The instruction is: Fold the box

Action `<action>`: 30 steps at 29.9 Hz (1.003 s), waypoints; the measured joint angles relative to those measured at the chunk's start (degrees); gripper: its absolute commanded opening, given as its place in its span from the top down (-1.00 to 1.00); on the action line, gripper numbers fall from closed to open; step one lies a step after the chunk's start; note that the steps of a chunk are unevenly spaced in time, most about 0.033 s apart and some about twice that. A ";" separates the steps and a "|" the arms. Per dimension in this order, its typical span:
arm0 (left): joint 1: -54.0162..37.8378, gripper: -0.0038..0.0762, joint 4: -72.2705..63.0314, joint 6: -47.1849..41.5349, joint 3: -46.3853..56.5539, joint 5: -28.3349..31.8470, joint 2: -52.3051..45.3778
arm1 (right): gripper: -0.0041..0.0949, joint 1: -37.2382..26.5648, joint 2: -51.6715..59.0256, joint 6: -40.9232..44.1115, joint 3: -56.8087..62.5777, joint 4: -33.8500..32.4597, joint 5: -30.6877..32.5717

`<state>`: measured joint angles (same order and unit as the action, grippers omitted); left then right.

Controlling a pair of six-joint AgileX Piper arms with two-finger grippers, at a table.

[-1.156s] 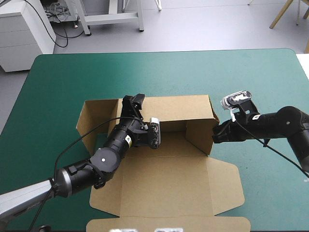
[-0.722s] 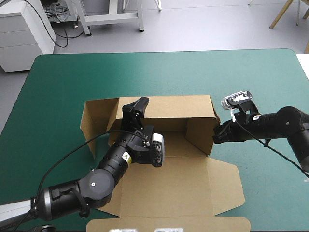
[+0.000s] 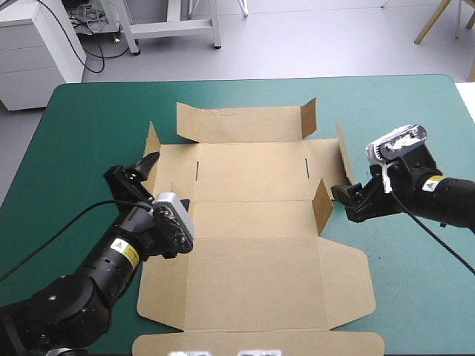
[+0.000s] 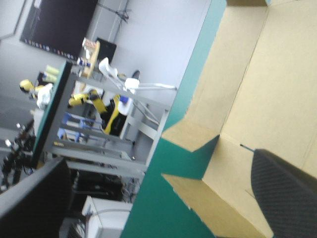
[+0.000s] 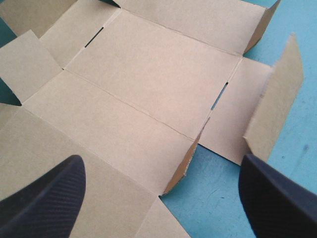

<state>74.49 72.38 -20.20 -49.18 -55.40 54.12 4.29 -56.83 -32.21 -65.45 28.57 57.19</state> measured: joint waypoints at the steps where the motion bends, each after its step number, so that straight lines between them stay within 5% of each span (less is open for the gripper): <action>1: 0.00 -0.86 -1.64 0.00 -0.89 -1.86 -0.53 | -0.65 0.00 0.59 0.31 -0.13 0.00 0.00; 8: 0.00 -0.82 -13.72 -1.68 -10.28 -12.54 -2.98 | -0.65 0.00 3.14 3.45 -0.27 -0.39 0.18; 15: 0.00 -0.43 -17.56 -5.00 -19.66 -15.86 -3.36 | -0.64 0.00 3.26 6.08 -0.32 -3.82 0.24; 18: 0.00 0.04 -17.88 -5.18 -21.81 -15.86 -3.36 | -0.64 0.00 3.26 6.85 -0.32 -4.14 0.24; 21: 0.00 0.90 -17.85 -5.18 -22.47 -15.91 -3.36 | -0.64 0.00 3.26 7.12 -0.32 -4.25 0.24; 30: 0.00 0.86 -18.39 -7.68 -22.53 -15.91 -3.36 | -0.64 0.00 3.26 7.45 -0.32 -4.57 0.24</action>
<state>74.49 53.99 -27.88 -71.71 -71.31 50.76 4.29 -53.57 -24.76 -65.77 24.00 57.43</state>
